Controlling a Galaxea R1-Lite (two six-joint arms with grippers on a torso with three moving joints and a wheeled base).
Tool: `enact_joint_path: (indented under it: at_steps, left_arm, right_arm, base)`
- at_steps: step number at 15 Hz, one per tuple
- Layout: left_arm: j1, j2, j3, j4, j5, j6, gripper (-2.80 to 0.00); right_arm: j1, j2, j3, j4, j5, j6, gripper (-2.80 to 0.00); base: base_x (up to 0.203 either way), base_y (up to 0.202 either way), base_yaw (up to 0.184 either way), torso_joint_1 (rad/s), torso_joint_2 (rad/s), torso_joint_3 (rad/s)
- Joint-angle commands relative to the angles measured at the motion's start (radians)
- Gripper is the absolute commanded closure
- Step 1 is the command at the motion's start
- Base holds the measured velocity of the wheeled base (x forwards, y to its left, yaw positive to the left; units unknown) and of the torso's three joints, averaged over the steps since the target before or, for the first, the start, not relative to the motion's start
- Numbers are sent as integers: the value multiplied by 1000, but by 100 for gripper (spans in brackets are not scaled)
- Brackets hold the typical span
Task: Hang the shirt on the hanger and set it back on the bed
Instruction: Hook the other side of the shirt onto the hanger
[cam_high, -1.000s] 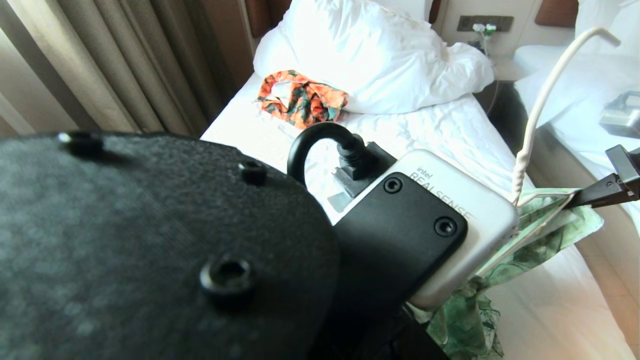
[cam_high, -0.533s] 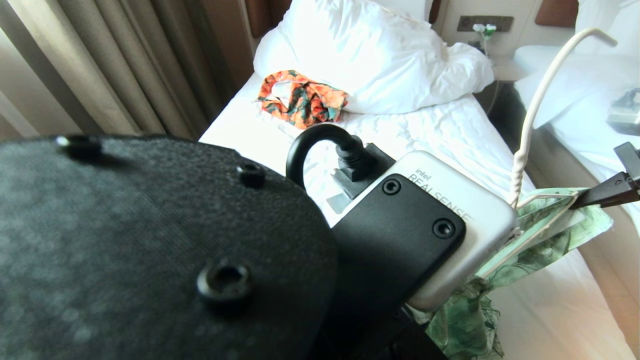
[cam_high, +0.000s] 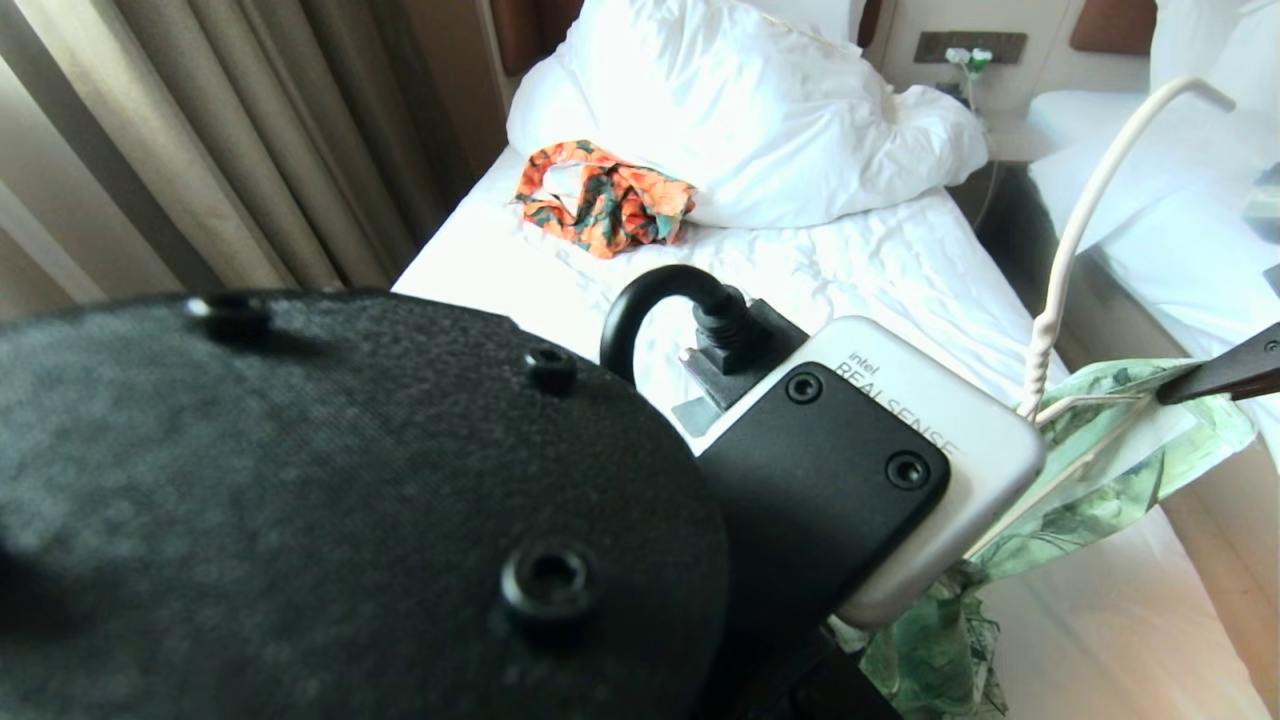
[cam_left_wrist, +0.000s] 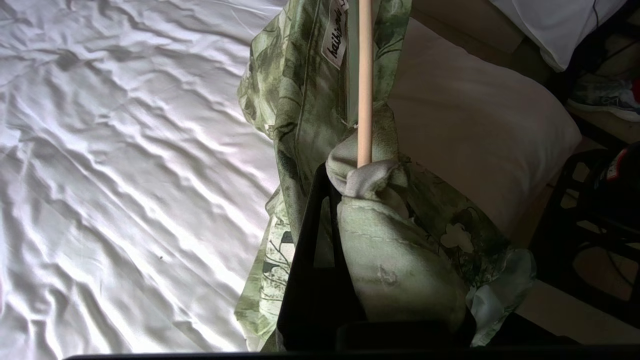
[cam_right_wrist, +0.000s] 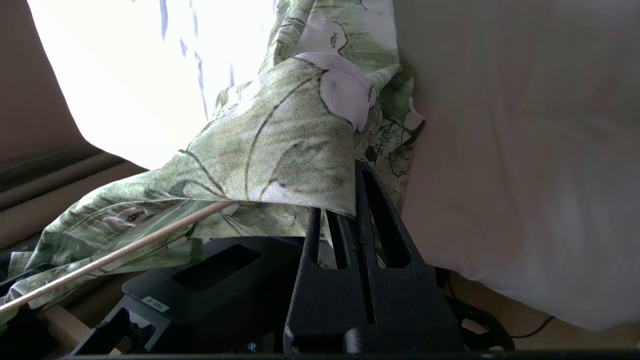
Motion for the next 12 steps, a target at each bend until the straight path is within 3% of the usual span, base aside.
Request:
enact_joint_path:
  at_steps: [1,9,12]
  left_arm:
    - [0,8,-2,-2,3,1,0]
    - [5,39,-3,-9,1,-4,0]
    - [11,78,18,-120,-3,-12,0]
  right_arm:
    - [19,-18,-1,8,4,0,0]
    - [133,-116,0,9,7,15,0]
    - [187,-141,2,-24,11,34,0]
  base:
    - [0,0,0,0,0,0]
    - [0,0,0,0,0,0]
    - [0,0,0,0,0,0]
